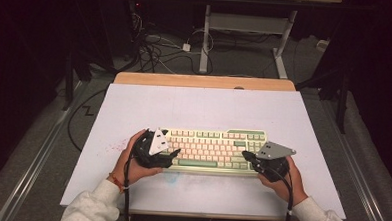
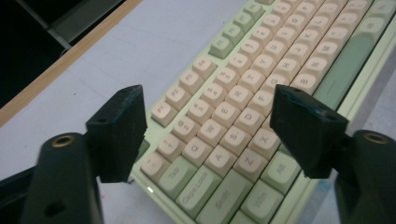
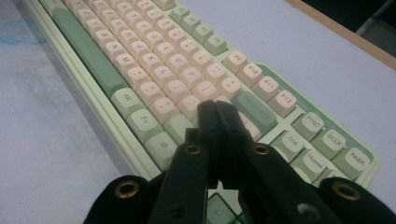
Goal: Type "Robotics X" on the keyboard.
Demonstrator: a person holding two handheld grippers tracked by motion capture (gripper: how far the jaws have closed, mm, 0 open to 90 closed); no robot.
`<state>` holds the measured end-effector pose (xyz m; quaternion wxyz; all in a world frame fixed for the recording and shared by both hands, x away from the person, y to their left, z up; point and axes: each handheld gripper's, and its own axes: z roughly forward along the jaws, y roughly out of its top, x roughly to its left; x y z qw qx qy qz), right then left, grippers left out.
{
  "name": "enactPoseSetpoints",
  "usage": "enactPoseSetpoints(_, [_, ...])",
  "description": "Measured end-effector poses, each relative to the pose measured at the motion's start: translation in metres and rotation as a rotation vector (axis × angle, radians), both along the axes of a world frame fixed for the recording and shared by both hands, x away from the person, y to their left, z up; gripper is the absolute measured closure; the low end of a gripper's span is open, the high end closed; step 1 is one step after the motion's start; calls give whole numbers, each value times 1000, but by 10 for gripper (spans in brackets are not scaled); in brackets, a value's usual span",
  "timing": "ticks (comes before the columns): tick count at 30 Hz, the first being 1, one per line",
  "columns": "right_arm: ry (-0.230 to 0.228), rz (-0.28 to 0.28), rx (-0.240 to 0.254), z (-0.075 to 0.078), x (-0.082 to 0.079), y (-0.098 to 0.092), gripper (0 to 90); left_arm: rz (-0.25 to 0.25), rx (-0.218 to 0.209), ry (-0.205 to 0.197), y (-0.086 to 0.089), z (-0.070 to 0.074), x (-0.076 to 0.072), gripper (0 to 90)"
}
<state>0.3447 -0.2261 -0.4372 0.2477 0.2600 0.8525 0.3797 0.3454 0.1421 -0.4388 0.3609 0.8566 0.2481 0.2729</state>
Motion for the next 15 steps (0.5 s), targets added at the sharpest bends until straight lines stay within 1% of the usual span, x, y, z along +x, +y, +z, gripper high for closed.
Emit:
enactPoseSetpoints(2, [-4, 3, 2, 2, 1, 1, 900, 11, -2, -11, 5, -3, -4, 218])
enactPoseSetpoints(5, [-2, 6, 3, 4, 2, 4, 900, 28, -9, -4, 14, -8, -11, 193])
enactPoseSetpoints(6, [-5, 8, 4, 5, 3, 5, 900, 32, -3, 2, 17, -10, -13, 190])
enactPoseSetpoints(8, [-5, 13, -2, 5, 4, 7, 900, 44, 25, -16, 21, -14, -19, 185])
enactPoseSetpoints(9, [-3, 16, -5, 5, 4, 9, 900, 52, 21, -16, 24, -16, -21, 184])
enactPoseSetpoints(10, [1, 19, -4, 5, 7, 12, 900, 62, 11, -2, 30, -20, -24, 189])
enactPoseSetpoints(11, [1, 19, -4, 5, 7, 12, 900, 62, 11, -2, 30, -20, -24, 191])
enactPoseSetpoints(14, [3, 36, -6, 6, 14, 23, 900, 74, 23, 15, 37, -26, -29, 191])
enactPoseSetpoints(15, [3, 36, -6, 6, 14, 23, 900, 79, 26, 23, 39, -28, -30, 191])
